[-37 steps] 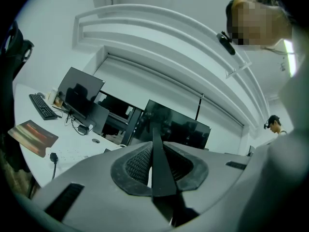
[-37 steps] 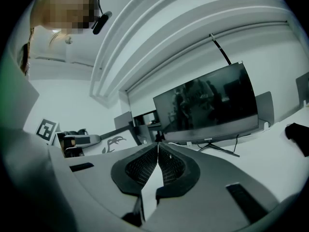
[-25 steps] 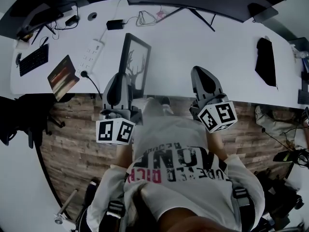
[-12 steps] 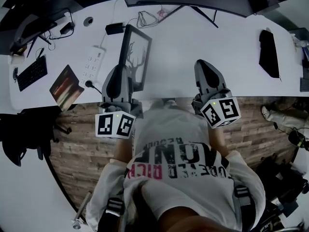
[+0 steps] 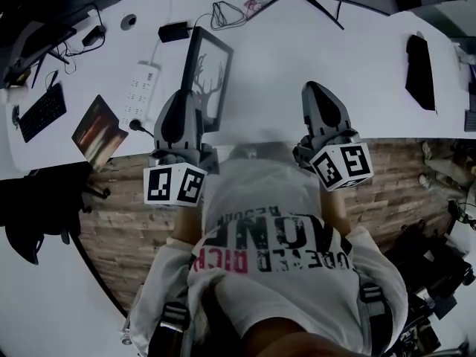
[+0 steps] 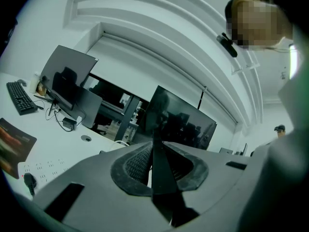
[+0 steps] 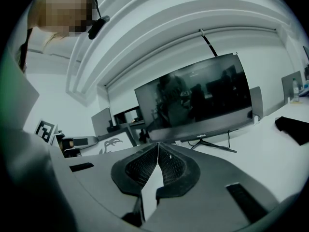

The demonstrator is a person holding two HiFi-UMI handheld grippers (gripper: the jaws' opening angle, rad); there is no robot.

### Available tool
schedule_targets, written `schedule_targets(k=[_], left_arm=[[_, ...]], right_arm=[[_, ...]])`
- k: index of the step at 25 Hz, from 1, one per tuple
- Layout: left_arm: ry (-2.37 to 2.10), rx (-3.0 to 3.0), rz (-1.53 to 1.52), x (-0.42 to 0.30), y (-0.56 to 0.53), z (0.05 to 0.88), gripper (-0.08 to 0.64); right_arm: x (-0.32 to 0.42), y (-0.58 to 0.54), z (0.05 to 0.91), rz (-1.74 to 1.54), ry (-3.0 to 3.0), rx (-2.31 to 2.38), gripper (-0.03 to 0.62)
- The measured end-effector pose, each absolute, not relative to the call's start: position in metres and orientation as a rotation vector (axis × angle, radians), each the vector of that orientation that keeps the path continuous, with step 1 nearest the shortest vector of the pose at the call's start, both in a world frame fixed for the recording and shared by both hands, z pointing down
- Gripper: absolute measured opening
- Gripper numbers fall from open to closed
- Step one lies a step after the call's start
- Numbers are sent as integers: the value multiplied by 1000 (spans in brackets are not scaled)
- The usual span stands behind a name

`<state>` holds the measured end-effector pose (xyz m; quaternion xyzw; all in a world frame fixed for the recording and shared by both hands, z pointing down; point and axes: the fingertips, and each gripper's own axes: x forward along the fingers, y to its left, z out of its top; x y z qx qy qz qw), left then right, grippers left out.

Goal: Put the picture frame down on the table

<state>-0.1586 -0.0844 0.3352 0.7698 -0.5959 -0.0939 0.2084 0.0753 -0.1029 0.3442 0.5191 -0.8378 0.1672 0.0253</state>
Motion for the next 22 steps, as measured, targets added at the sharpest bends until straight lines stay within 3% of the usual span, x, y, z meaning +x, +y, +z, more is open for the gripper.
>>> schedule_targets(k=[22], left_arm=[[-1726, 2125, -288, -126, -93, 320, 64]], right_arm=[[106, -129, 322, 483, -2694, 1579, 2]])
